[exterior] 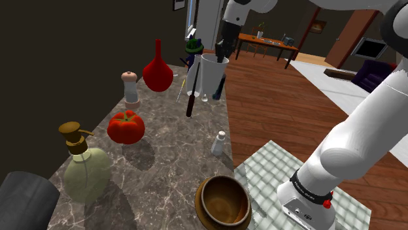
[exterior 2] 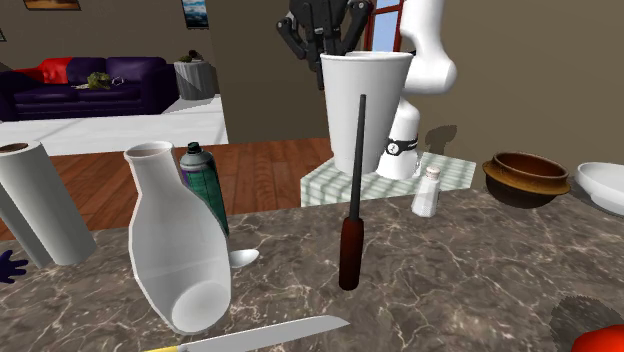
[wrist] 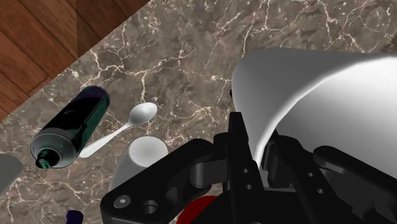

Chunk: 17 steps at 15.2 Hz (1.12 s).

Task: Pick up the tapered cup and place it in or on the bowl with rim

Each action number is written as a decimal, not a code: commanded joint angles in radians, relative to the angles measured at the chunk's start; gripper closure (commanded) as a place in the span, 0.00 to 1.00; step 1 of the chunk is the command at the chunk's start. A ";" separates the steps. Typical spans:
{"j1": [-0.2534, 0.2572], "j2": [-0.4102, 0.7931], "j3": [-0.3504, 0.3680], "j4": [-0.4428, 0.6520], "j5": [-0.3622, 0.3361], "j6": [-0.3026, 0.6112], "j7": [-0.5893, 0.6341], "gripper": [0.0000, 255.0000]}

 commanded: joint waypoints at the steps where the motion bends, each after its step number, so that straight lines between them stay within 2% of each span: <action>1: 0.013 -0.068 0.015 -0.072 -0.001 0.009 0.027 1.00; 9: 0.062 -0.319 0.093 -0.301 0.019 0.005 0.150 1.00; 17: 0.122 -0.543 0.189 -0.452 0.078 -0.041 0.288 1.00</action>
